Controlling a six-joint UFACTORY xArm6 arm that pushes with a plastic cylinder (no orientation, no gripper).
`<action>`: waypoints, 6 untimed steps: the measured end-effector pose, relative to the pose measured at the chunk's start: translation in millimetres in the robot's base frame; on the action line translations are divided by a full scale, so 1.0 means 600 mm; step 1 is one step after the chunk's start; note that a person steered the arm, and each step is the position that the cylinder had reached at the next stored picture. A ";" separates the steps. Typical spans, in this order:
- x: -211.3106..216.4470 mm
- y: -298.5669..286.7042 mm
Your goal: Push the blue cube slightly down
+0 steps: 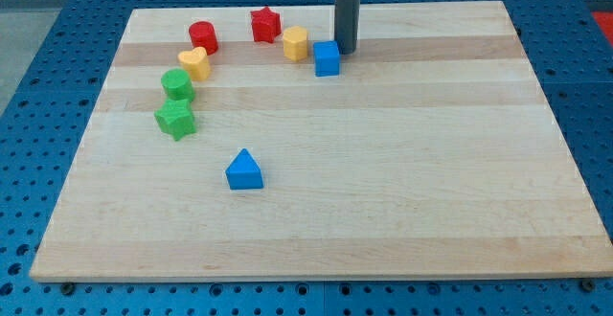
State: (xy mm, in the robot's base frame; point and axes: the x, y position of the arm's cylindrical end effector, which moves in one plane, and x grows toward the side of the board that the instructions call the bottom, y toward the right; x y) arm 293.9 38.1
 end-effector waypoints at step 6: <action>0.042 0.003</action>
